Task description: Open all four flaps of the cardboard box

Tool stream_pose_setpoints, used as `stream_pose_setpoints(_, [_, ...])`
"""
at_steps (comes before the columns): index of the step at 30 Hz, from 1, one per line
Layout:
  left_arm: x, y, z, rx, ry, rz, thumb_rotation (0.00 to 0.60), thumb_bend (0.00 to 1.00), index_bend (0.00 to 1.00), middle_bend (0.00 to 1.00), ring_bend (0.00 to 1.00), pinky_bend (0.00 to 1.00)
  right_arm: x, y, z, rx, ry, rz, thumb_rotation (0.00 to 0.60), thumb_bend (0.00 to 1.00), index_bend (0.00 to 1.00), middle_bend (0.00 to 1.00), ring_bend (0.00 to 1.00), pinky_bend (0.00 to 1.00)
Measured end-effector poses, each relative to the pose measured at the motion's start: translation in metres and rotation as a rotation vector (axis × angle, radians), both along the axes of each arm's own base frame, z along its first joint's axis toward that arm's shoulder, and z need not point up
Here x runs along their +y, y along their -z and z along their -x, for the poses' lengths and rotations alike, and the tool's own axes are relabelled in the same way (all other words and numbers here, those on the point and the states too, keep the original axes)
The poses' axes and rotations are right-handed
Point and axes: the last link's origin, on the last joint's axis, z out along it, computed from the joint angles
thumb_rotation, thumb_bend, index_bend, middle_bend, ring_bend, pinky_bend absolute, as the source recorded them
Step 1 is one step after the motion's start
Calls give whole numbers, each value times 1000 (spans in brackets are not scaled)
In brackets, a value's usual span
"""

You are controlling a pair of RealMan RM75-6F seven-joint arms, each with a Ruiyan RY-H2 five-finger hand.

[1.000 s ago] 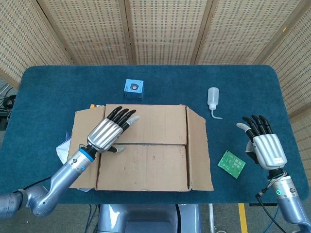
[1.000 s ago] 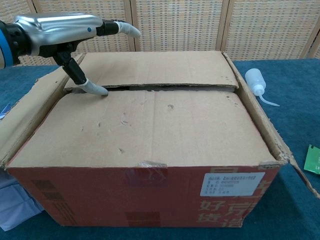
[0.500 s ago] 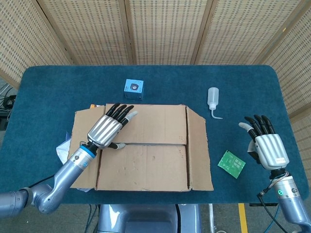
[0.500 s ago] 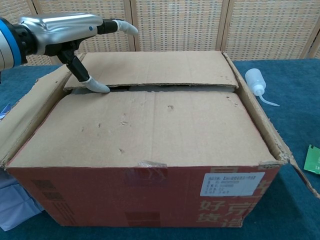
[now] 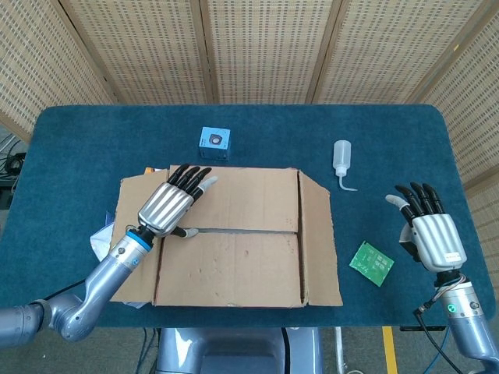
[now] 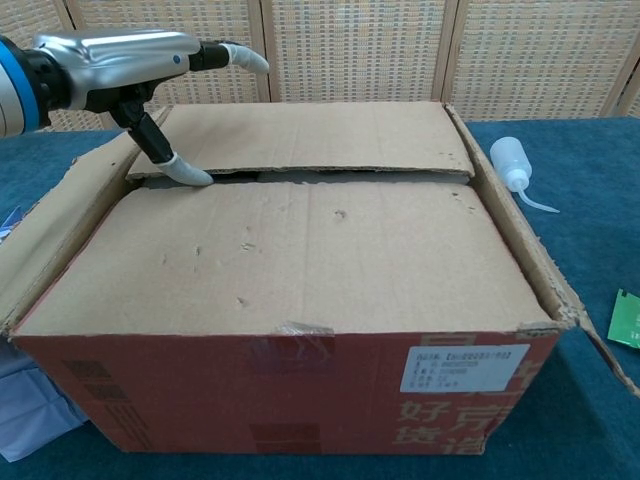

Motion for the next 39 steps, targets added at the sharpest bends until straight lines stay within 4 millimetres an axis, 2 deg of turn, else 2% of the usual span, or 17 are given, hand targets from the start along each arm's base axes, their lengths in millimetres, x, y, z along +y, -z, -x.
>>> stream_pose_setpoints(10, [-1, 0, 2, 7, 6, -16, 525, 222, 0, 0, 0, 0, 2, -1, 0, -3, 1, 5, 600, 1000, 204, 132, 0, 0])
stream_pose_setpoints(19, [0, -7, -5, -73, 48, -73, 519, 284, 0, 0, 0, 0, 2, -3, -1, -3, 1, 14, 600, 1000, 204, 132, 0, 0])
stream_pose_setpoints(28, [2, -35, -12, -176, 141, -195, 519, 282, 0, 0, 0, 0, 1, -2, -1, -6, -3, 12, 600, 1000, 204, 132, 0, 0])
stream_pose_setpoints(32, [14, -51, -18, -197, 171, -271, 516, 279, 0, 0, 0, 0, 1, -2, -1, -9, -3, 11, 600, 1000, 204, 132, 0, 0])
stream_pose_setpoints(39, [38, -69, -26, -174, 203, -361, 514, 275, 0, 0, 0, 0, 1, -2, -3, -11, -10, 11, 600, 1000, 204, 132, 0, 0])
